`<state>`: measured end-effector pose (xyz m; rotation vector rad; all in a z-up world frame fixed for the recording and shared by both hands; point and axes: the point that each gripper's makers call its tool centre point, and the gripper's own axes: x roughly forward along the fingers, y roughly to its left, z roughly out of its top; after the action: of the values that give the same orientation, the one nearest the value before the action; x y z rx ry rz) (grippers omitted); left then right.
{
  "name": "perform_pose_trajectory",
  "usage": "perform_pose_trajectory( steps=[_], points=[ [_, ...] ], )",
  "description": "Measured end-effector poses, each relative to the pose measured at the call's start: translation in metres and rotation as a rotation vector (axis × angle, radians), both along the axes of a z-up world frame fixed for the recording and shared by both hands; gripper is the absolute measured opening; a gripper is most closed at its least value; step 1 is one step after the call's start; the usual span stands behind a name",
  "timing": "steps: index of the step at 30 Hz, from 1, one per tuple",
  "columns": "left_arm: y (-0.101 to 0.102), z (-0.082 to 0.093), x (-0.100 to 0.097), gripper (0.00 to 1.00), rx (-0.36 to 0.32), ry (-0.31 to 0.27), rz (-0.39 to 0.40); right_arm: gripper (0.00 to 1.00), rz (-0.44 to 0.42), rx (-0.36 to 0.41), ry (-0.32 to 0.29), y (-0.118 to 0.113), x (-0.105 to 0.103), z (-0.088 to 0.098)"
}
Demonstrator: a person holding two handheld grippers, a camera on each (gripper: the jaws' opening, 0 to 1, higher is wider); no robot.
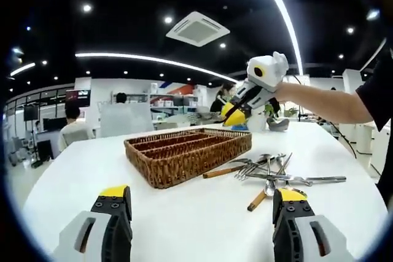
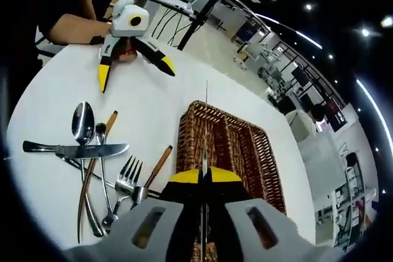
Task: Arrange the knives, forks, and spoons in their matching storage slots by inserting each utensil handle-first until every utensil is classified and aligned in the correct compartment
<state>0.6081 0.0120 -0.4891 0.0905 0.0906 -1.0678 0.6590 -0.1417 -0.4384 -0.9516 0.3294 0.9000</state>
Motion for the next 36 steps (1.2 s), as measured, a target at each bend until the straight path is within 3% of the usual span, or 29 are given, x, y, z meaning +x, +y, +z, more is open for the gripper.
perform_pose_trajectory(
  steps=[18,36],
  points=[
    [-0.003,-0.007,-0.001,1.0,0.039,-0.004,-0.024,0.01,-0.004,-0.049,0.008,-0.017,0.038,-0.009],
    [0.001,0.0,0.002,1.0,-0.017,0.026,-0.008,0.01,0.029,-0.067,-0.013,-0.018,0.055,-0.007]
  ],
)
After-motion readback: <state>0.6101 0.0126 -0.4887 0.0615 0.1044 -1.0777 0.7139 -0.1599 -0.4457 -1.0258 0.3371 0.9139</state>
